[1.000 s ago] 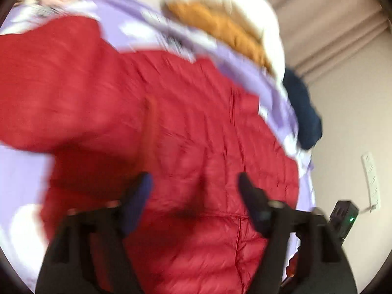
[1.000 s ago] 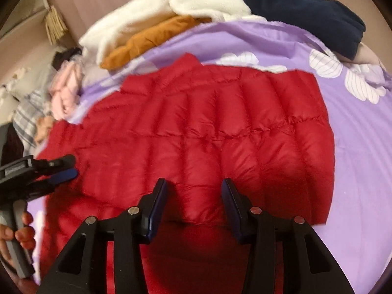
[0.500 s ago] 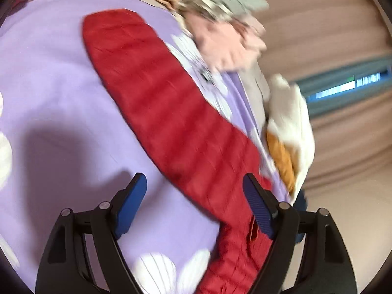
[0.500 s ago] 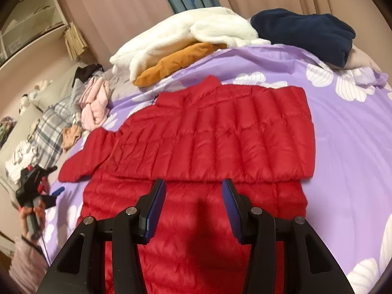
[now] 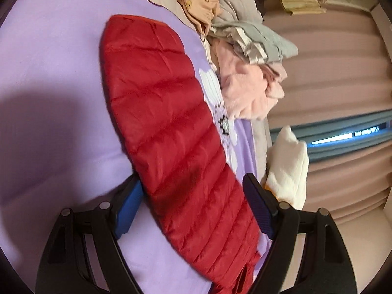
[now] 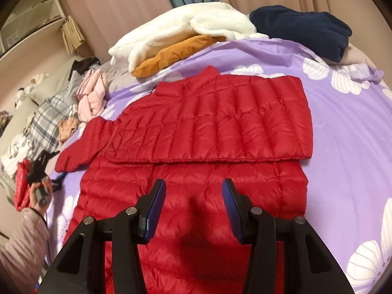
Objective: Fold large clothes
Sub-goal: 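Grasp the other red sleeve with the left gripper and fold it across the body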
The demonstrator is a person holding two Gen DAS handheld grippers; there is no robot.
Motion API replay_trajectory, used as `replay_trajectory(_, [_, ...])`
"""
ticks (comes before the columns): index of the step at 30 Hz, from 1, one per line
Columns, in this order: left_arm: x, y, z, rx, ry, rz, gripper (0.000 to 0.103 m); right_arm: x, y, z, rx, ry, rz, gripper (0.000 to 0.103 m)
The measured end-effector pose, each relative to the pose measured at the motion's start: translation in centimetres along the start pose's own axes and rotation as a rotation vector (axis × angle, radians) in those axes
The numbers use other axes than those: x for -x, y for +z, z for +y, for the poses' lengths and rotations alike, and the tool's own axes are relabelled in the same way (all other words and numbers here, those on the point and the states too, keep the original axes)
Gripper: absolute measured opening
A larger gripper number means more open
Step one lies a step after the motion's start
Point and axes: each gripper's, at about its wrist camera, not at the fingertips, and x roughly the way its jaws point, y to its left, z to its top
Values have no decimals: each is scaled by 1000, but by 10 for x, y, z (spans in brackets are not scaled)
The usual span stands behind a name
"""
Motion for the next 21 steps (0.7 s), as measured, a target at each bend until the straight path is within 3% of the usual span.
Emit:
replay_trajectory(2, [-5, 3, 0, 9, 4, -12, 74, -2, -2, 2, 0, 2, 6, 47])
replay_trajectory(4, [-7, 4, 2, 12, 34, -16, 60, -3, -3, 4, 10, -5, 10, 47])
replay_trajectory(6, [-13, 6, 5, 10, 77, -10, 24, -3, -4, 6, 23, -11, 14, 47])
replay_trajectory(7, [-17, 7, 6, 11, 102, -7, 16, -4, -5, 7, 29, -14, 17, 47])
replay_trajectory(10, [-15, 7, 9, 6, 126, -20, 13, -4, -6, 8, 36, -20, 24, 47])
replay_trajectory(14, [-8, 7, -19, -89, 141, -55, 7, -2, -8, 5, 30, -26, 27, 47])
replay_trajectory(16, [-1, 3, -45, -173, 143, -72, 7, 0, -9, 2, 21, -27, 27, 47])
replay_trajectory(21, [18, -37, -147, -519, 109, -104, 7, 5, -11, -1, 4, -15, 21, 47])
